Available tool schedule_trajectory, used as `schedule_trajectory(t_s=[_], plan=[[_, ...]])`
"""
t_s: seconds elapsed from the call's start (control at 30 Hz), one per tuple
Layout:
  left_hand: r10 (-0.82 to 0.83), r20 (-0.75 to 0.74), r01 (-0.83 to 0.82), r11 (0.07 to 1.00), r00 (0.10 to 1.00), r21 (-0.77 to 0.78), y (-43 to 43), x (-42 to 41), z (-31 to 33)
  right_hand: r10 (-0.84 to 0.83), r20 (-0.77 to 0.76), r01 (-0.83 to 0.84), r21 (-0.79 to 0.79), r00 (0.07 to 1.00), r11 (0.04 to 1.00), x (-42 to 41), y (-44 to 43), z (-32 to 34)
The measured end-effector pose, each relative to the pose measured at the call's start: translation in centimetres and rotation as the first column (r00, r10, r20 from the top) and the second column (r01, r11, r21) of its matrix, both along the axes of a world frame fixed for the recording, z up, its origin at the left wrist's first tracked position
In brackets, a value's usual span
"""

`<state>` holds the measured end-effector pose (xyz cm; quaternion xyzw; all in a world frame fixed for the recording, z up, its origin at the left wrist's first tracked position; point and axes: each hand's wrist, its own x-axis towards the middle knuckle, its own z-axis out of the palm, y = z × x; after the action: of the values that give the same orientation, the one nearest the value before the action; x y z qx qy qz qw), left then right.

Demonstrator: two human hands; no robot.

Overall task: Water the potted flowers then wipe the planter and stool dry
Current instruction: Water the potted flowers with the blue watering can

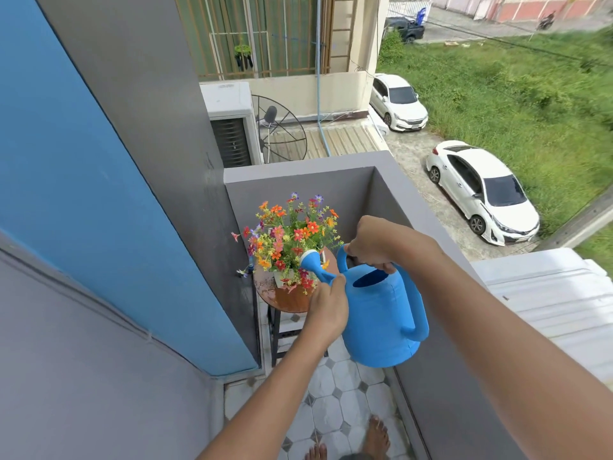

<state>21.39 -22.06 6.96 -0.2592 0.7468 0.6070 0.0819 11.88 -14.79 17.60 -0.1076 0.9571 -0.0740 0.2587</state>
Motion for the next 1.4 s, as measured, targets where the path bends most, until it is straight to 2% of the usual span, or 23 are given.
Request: schedule_trajectory(t_s=[0.3,0.47,0.6,0.77,0.87,1.0,1.07,1.13,1.27,1.4], plan=[[-0.057,-0.037,0.056,0.998,0.998,-0.021,-0.1,-1.6,0.5,-0.112,-0.029,0.109,-0.094,0.993,0.99,-0.8,1.1,0.6],[-0.033,-0.044,0.034,0.999,0.998,0.028,-0.9,-2.6,0.6,-0.074,-0.04,0.07,-0.089,0.996,0.994,-0.7,0.5,1.2],[-0.042,-0.052,0.042,0.999,0.998,-0.005,-1.2,-3.1,0.4,-0.075,-0.057,0.067,-0.132,0.996,0.989,-1.6,0.2,1.3],[-0.063,-0.061,0.061,0.997,0.996,-0.039,-1.1,-4.4,0.3,-0.179,-0.03,0.168,-0.216,0.983,0.962,-2.5,0.8,0.8],[-0.108,-0.045,0.104,0.992,0.993,-0.069,-0.4,-5.1,-0.1,-0.156,-0.053,0.143,-0.193,0.986,0.971,-3.0,1.9,0.3],[-0.117,-0.045,0.114,0.992,0.992,-0.056,0.1,-6.0,-0.8,-0.24,-0.023,0.23,-0.208,0.971,0.951,-3.3,3.0,-0.7],[-0.126,-0.054,0.123,0.991,0.991,-0.055,0.5,-6.7,-1.3,-0.22,-0.065,0.201,-0.217,0.973,0.955,-3.9,3.8,-1.4],[-0.112,-0.082,0.108,0.992,0.99,-0.062,0.7,-7.1,-1.4,-0.223,-0.075,0.197,-0.26,0.972,0.945,-4.1,4.1,-1.5],[-0.092,-0.117,0.079,0.991,0.989,-0.107,1.1,-8.3,-1.9,-0.222,0.012,0.213,-0.335,0.975,0.918,-4.4,5.5,-1.5],[-0.111,-0.162,0.086,0.985,0.981,-0.151,1.6,-10.0,-2.9,-0.279,0.071,0.275,-0.509,0.958,0.815,-4.9,7.2,-3.4]])
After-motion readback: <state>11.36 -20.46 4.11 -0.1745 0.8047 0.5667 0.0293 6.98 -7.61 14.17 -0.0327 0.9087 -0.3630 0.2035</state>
